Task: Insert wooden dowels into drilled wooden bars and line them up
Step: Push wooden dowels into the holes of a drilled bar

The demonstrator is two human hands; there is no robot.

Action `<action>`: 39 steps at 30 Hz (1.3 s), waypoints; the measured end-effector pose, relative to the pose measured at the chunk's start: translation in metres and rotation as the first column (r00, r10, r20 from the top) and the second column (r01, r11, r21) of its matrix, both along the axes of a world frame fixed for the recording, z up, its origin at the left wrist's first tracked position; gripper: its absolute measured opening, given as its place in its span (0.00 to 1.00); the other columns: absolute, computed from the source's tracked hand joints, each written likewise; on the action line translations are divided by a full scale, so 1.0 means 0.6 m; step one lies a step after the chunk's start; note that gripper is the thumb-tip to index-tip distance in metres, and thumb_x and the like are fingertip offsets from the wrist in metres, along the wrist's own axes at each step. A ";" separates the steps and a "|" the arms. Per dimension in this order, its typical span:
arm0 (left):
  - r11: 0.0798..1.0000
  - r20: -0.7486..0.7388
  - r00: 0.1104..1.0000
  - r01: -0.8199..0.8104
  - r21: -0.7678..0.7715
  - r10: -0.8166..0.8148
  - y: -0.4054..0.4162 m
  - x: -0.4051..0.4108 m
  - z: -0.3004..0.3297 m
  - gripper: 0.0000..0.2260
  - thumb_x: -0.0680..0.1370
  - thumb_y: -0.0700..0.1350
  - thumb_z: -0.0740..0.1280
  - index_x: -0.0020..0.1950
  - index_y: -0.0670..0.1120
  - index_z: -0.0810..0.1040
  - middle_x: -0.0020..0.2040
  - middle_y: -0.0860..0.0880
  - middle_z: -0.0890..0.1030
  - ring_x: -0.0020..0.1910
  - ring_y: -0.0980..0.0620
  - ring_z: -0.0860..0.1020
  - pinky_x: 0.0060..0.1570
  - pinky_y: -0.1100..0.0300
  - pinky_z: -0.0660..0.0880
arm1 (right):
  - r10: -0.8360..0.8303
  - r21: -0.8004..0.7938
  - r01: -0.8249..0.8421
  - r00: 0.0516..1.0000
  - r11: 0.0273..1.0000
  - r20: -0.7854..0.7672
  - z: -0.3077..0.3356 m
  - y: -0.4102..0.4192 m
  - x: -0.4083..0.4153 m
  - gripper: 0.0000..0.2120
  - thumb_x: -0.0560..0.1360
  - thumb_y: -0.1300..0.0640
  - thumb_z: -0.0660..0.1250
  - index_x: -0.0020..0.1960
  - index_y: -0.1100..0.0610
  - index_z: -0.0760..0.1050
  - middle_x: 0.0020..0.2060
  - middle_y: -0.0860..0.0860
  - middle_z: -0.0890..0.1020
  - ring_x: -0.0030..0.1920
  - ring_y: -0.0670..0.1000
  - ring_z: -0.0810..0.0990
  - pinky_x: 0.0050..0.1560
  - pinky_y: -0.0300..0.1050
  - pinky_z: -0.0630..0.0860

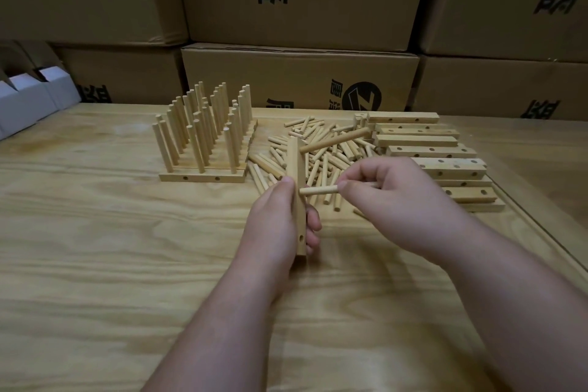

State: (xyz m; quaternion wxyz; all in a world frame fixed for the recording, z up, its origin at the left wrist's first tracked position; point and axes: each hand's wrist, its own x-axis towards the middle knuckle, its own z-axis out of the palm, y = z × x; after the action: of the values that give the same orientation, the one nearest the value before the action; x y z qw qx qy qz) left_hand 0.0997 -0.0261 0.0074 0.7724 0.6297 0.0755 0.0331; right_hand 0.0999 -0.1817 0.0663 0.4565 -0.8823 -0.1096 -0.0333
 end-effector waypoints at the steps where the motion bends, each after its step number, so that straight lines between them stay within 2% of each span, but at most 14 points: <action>1: 1.000 0.001 1.000 0.000 0.017 0.000 0.000 0.000 0.000 0.20 0.85 0.55 0.54 0.45 0.43 0.76 0.29 0.46 0.79 0.22 0.50 0.73 0.22 0.61 0.70 | -0.003 -0.009 0.003 1.000 1.000 0.007 0.001 0.000 0.000 0.07 0.77 0.49 0.68 0.43 0.49 0.82 0.28 0.45 0.77 0.27 0.44 0.71 0.32 0.46 0.71; 3: 0.999 0.006 1.000 0.005 0.035 -0.005 -0.002 -0.001 0.000 0.20 0.85 0.56 0.54 0.45 0.44 0.76 0.28 0.46 0.78 0.22 0.50 0.73 0.22 0.61 0.70 | 0.002 -0.052 -0.001 1.000 0.999 0.029 0.002 0.001 -0.002 0.07 0.77 0.47 0.69 0.42 0.46 0.83 0.31 0.43 0.81 0.29 0.41 0.75 0.35 0.43 0.75; 7: 0.994 0.034 0.999 -0.009 0.107 0.005 -0.005 -0.005 -0.003 0.27 0.85 0.62 0.50 0.45 0.43 0.77 0.27 0.49 0.78 0.22 0.52 0.75 0.22 0.62 0.71 | 0.010 -0.118 -0.004 0.999 0.993 0.050 0.001 0.005 -0.004 0.07 0.76 0.42 0.70 0.44 0.44 0.84 0.39 0.39 0.83 0.44 0.38 0.80 0.46 0.42 0.77; 13: 0.978 0.012 1.000 0.017 0.206 -0.020 -0.004 -0.006 -0.006 0.28 0.84 0.63 0.49 0.41 0.44 0.76 0.27 0.49 0.78 0.22 0.52 0.75 0.22 0.64 0.71 | -0.036 -0.171 0.047 0.997 0.984 0.064 0.004 0.006 -0.006 0.09 0.75 0.42 0.70 0.40 0.44 0.83 0.35 0.39 0.83 0.40 0.37 0.79 0.37 0.38 0.75; 17: 0.974 0.047 0.999 0.012 0.227 -0.023 -0.007 -0.007 -0.007 0.24 0.84 0.62 0.50 0.39 0.51 0.75 0.27 0.50 0.77 0.23 0.52 0.75 0.23 0.62 0.71 | -0.056 -0.281 0.095 0.988 0.955 0.143 -0.004 0.022 -0.012 0.10 0.77 0.43 0.68 0.38 0.44 0.81 0.33 0.42 0.83 0.36 0.42 0.81 0.39 0.40 0.79; 21: 0.980 0.046 0.999 0.006 0.200 -0.016 -0.007 -0.006 -0.006 0.24 0.85 0.61 0.50 0.41 0.49 0.75 0.26 0.50 0.77 0.22 0.52 0.74 0.22 0.63 0.70 | -0.028 -0.294 0.091 0.977 0.951 0.209 -0.009 0.032 -0.017 0.13 0.78 0.45 0.67 0.35 0.47 0.78 0.33 0.26 0.77 0.41 0.33 0.77 0.29 0.34 0.68; 23: 0.981 0.040 0.999 0.008 0.194 -0.017 -0.007 -0.005 -0.008 0.25 0.85 0.60 0.50 0.43 0.45 0.75 0.26 0.49 0.77 0.22 0.51 0.74 0.22 0.63 0.70 | -0.031 -0.267 0.081 0.982 0.960 0.184 -0.009 0.028 -0.014 0.13 0.77 0.45 0.67 0.36 0.47 0.79 0.34 0.29 0.79 0.40 0.35 0.78 0.29 0.36 0.70; 26: 0.991 0.030 0.998 0.051 0.126 -0.055 -0.008 -0.005 -0.008 0.22 0.85 0.58 0.52 0.47 0.44 0.76 0.28 0.48 0.79 0.23 0.51 0.75 0.23 0.61 0.71 | -0.057 -0.197 0.082 0.990 0.977 0.127 -0.006 0.024 -0.011 0.07 0.77 0.44 0.68 0.42 0.44 0.79 0.35 0.42 0.83 0.38 0.42 0.80 0.35 0.37 0.76; 29: 0.992 0.058 0.994 0.085 0.091 -0.091 -0.007 -0.004 -0.008 0.24 0.82 0.57 0.52 0.51 0.36 0.75 0.31 0.46 0.81 0.25 0.51 0.76 0.25 0.62 0.72 | -0.020 0.084 0.022 1.000 0.996 -0.015 -0.002 0.020 -0.006 0.04 0.76 0.44 0.68 0.50 0.41 0.75 0.33 0.47 0.82 0.32 0.45 0.78 0.35 0.44 0.74; 31: 0.995 0.065 0.996 0.051 0.081 -0.056 -0.004 -0.003 -0.007 0.25 0.83 0.55 0.52 0.47 0.35 0.76 0.30 0.44 0.81 0.24 0.51 0.74 0.25 0.63 0.71 | 0.071 0.282 -0.038 0.992 0.959 -0.108 0.007 0.014 -0.006 0.06 0.76 0.44 0.66 0.52 0.43 0.75 0.34 0.49 0.82 0.31 0.48 0.76 0.34 0.48 0.71; 33: 1.000 0.063 0.998 0.006 -0.001 -0.006 -0.002 -0.002 -0.005 0.23 0.85 0.52 0.51 0.46 0.37 0.77 0.29 0.43 0.80 0.22 0.50 0.72 0.23 0.63 0.69 | 0.107 0.379 -0.055 0.987 0.924 -0.118 0.017 0.003 -0.003 0.08 0.79 0.44 0.63 0.53 0.45 0.77 0.36 0.51 0.84 0.30 0.49 0.76 0.30 0.46 0.71; 35: 0.992 0.055 0.998 -0.027 -0.122 0.034 0.000 -0.002 0.000 0.21 0.86 0.50 0.51 0.46 0.41 0.77 0.29 0.43 0.79 0.21 0.49 0.70 0.22 0.62 0.67 | 0.021 0.297 0.007 0.996 0.955 -0.090 0.023 -0.011 0.001 0.10 0.80 0.43 0.62 0.50 0.45 0.79 0.36 0.49 0.85 0.29 0.48 0.77 0.31 0.44 0.73; 37: 0.974 0.049 0.997 -0.038 -0.225 0.051 0.002 -0.003 0.005 0.19 0.86 0.50 0.50 0.47 0.43 0.76 0.29 0.42 0.78 0.20 0.49 0.69 0.21 0.62 0.66 | -0.108 0.017 0.108 0.994 0.994 -0.025 0.021 -0.029 0.009 0.10 0.78 0.43 0.65 0.45 0.47 0.81 0.35 0.44 0.84 0.32 0.44 0.80 0.35 0.44 0.75; 39: 0.957 0.048 0.997 -0.038 -0.286 0.054 0.006 -0.004 0.008 0.18 0.86 0.50 0.51 0.47 0.44 0.76 0.29 0.42 0.78 0.20 0.49 0.69 0.21 0.61 0.65 | -0.161 -0.271 0.153 0.987 0.950 -0.008 0.016 -0.047 0.017 0.09 0.77 0.46 0.68 0.41 0.48 0.82 0.34 0.45 0.83 0.37 0.45 0.81 0.36 0.44 0.77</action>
State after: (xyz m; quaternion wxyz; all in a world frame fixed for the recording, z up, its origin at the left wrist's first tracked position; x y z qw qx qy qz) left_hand 0.0973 -0.0227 0.0119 0.8558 0.5089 0.0725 0.0574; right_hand 0.1100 -0.2101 0.0757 0.3297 -0.9425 -0.0359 -0.0412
